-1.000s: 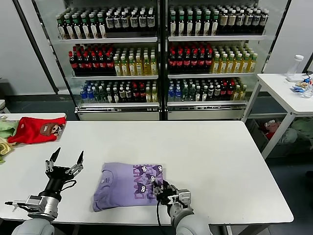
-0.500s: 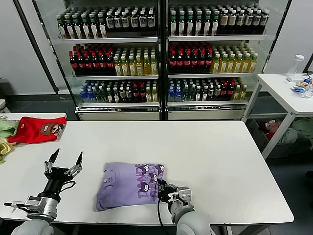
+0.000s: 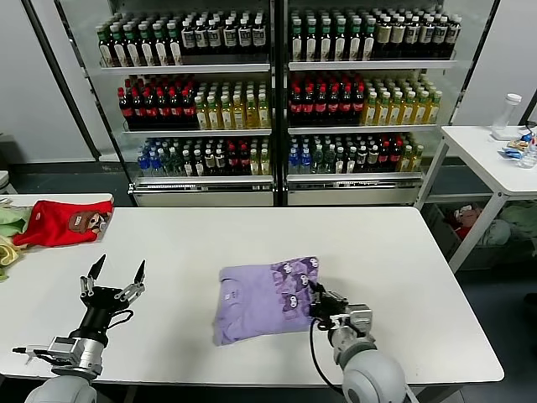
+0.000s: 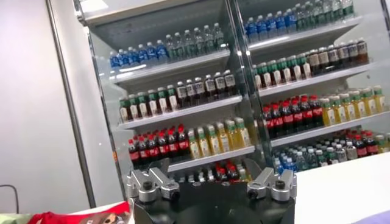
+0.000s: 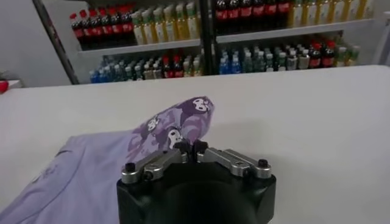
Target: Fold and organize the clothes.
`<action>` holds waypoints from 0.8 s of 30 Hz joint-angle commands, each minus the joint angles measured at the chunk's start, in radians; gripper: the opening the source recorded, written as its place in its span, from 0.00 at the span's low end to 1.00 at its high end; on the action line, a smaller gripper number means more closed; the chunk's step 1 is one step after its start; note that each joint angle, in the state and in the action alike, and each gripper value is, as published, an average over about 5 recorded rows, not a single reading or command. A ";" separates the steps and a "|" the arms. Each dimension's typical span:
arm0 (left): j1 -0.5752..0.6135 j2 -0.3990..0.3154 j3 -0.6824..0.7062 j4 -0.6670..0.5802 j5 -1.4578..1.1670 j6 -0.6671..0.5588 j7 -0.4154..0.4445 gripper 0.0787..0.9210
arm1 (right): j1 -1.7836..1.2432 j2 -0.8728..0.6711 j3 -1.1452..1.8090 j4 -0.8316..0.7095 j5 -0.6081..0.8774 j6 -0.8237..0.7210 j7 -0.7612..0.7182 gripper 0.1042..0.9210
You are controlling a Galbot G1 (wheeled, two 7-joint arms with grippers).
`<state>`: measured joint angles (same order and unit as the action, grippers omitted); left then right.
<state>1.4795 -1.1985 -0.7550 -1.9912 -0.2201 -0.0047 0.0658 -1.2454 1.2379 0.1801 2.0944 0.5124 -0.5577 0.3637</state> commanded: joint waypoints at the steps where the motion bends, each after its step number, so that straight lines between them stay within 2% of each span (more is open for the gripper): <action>1: -0.005 -0.008 0.021 0.007 0.018 -0.047 0.023 0.88 | -0.084 -0.008 0.063 0.016 -0.052 0.019 -0.053 0.06; 5: -0.011 -0.017 0.025 0.012 0.077 -0.126 0.082 0.88 | -0.069 -0.016 0.070 -0.004 -0.060 0.068 -0.097 0.10; 14: -0.039 -0.041 0.042 -0.027 0.078 -0.132 0.128 0.88 | -0.066 -0.057 0.142 0.020 -0.204 0.090 -0.145 0.41; 20: -0.082 -0.065 0.024 0.019 0.044 -0.140 0.207 0.88 | -0.045 -0.065 0.174 -0.004 -0.270 0.156 -0.178 0.62; 24: -0.102 -0.078 0.016 0.025 0.044 -0.139 0.221 0.88 | -0.008 -0.081 0.197 -0.023 -0.306 0.200 -0.182 0.77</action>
<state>1.4190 -1.2552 -0.7304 -1.9907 -0.1685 -0.1212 0.2103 -1.2891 1.1803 0.3191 2.0983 0.3247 -0.4523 0.2204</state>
